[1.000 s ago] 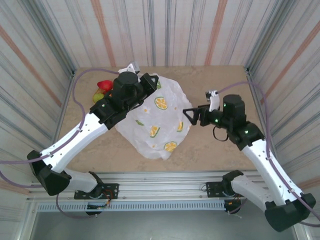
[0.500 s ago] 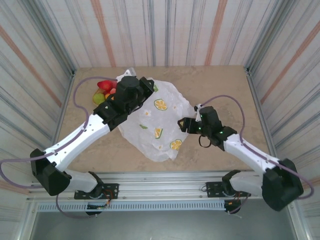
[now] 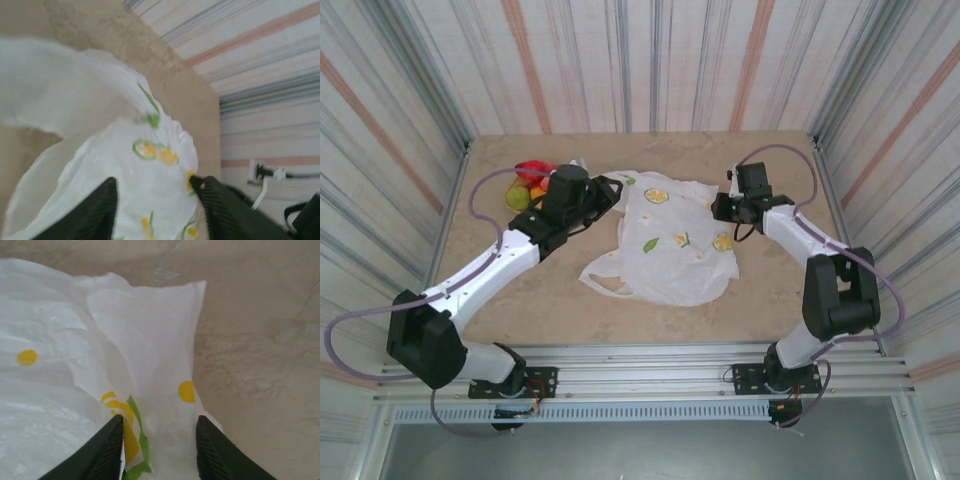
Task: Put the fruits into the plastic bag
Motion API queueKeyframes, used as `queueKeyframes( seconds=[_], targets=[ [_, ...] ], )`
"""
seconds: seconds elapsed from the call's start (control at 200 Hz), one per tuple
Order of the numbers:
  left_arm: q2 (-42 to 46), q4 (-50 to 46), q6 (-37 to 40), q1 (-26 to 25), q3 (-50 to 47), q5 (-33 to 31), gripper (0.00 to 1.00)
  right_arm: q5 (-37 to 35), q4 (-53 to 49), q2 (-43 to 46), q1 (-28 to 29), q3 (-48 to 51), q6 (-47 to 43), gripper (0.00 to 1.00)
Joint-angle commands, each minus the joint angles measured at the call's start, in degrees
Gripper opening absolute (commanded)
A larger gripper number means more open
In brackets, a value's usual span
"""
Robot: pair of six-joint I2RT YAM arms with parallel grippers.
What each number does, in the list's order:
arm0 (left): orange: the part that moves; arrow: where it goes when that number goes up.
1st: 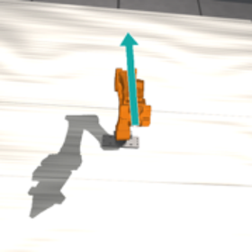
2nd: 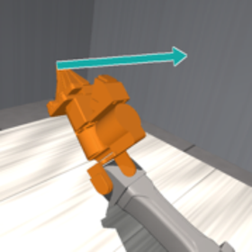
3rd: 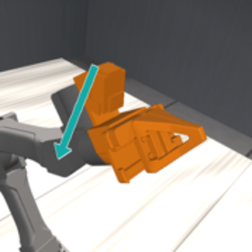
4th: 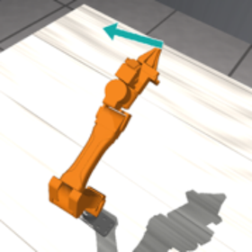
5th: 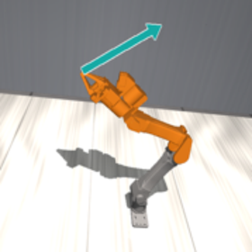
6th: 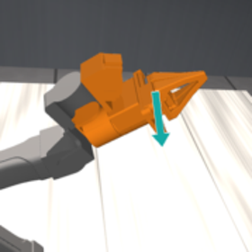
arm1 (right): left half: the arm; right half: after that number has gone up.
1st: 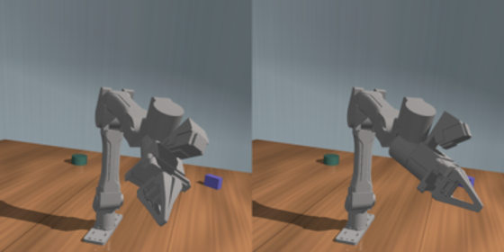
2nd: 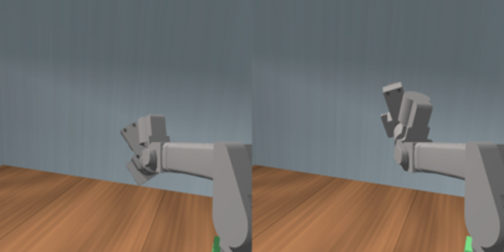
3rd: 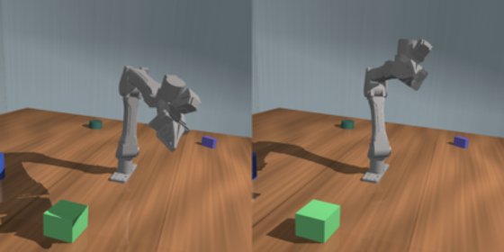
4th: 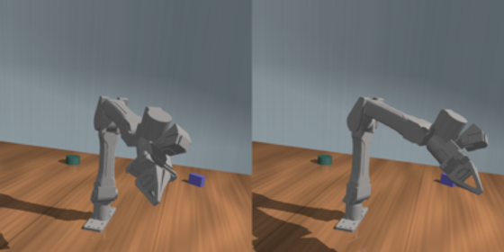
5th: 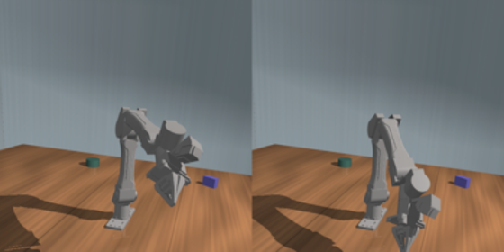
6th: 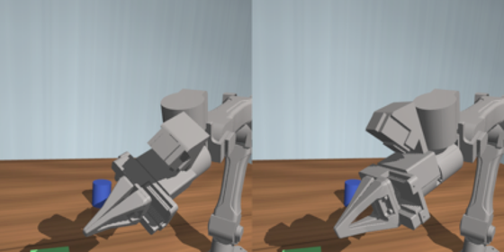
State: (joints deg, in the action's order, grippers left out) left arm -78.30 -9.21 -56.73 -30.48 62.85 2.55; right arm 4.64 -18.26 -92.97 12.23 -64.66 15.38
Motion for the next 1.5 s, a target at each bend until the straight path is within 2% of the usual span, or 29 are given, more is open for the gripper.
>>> queueKeyframes(
  seconds=[0.0, 0.09, 0.195, 0.321, 0.376, 0.511, 0.651, 0.746, 0.837, 1.007, 1.117, 1.217, 1.383, 1.498],
  targets=[
    [3.9, -5.0, 11.5, 1.8, -1.0, 4.5, 0.69, -5.7, -7.3, 0.7, 0.0, -3.5, -7.1, 0.55],
    [7.4, -9.0, 17.5, 1.8, -4.0, 2.0, 0.76, -8.8, -9.2, 3.0, 0.6, -4.8, -8.5, 0.65],
    [10.8, -11.4, 19.6, 1.9, -11.3, -0.6, 0.81, -12.1, -9.6, 7.2, 4.5, -4.2, -9.4, 0.75],
    [11.3, -10.2, 18.4, 3.2, -19.5, 2.4, 0.85, -17.7, -10.5, 10.0, 10.4, -3.5, -10.7, 0.83],
    [10.3, -8.8, 18.6, 3.4, -21.7, 3.4, 0.87, -15.7, -10.6, 10.4, 12.1, -3.4, -9.1, 0.84],
    [5.4, -2.8, 20.2, 3.5, -23.7, 7.9, 0.89, -2.0, -5.6, 9.5, 14.6, -1.3, -1.3, 0.86],
    [-0.6, 4.0, 20.3, 2.9, -22.8, 14.8, 0.85, 0.7, -3.4, 6.2, 15.7, -1.1, 2.3, 0.86],
    [-2.1, 7.5, 20.8, 0.3, -21.8, 17.5, 0.74, 0.4, -3.9, 5.4, 15.7, -1.5, 2.2, 0.87],
    [-2.4, 11.5, 21.5, -5.1, -21.4, 17.6, 0.67, -2.2, -6.4, 5.9, 14.7, -2.3, 0.4, 0.87],
    [-7.5, 17.0, 22.1, -16.3, -16.6, 17.9, 0.64, -2.8, -10.2, 8.4, 8.5, -3.2, -0.7, 0.88],
    [-10.6, 15.9, 24.4, -22.4, -12.0, 17.9, 0.71, -2.1, -12.0, 10.8, 5.1, -3.4, -0.7, 0.88],
    [-10.5, 12.4, 27.2, -24.6, -10.4, 16.5, 0.8, -2.7, -13.6, 12.2, 5.6, -3.0, -1.1, 0.88],
    [-3.9, 5.9, 32.3, -24.5, -13.4, 13.5, 0.92, -6.3, -17.0, 11.9, 11.6, -2.5, -3.4, 0.89],
    [3.2, 0.1, 35.8, -24.4, -15.5, 9.6, 0.97, -8.4, -17.9, 10.6, 16.3, -2.2, -4.7, 0.91]
  ],
)
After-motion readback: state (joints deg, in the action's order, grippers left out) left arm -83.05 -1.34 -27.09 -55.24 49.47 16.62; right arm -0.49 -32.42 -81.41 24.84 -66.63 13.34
